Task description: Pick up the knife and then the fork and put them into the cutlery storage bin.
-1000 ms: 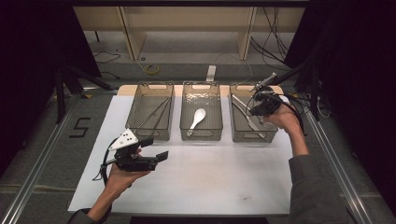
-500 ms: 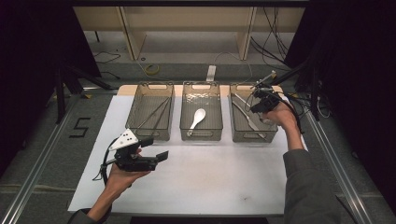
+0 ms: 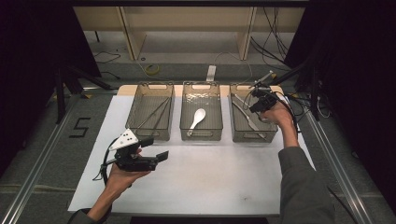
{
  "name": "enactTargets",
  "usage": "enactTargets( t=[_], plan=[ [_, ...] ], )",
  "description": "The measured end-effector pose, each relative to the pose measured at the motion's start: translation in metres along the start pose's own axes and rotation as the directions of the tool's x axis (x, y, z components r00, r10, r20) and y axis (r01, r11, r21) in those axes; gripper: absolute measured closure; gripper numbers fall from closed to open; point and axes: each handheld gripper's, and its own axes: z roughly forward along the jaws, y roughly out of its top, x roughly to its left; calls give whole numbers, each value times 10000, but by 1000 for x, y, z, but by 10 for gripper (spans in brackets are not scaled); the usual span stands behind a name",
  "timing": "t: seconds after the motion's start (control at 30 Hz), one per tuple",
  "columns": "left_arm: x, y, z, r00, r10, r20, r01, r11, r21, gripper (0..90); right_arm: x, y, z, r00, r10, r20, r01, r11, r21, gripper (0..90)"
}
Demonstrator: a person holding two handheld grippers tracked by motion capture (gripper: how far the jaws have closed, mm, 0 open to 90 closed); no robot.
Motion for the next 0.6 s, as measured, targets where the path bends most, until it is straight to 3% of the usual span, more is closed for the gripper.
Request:
enactTargets(
  t=[0.43,0.6],
  plan=[
    [0,0,0,10000,-2,11,2,10000,-14,161,3,4,18,10000,69,62,-72,9991,426,844],
    [0,0,0,10000,-17,20,17,10000,-14,161,3,5,23,9993,218,288,-230,9987,454,842]
  ],
)
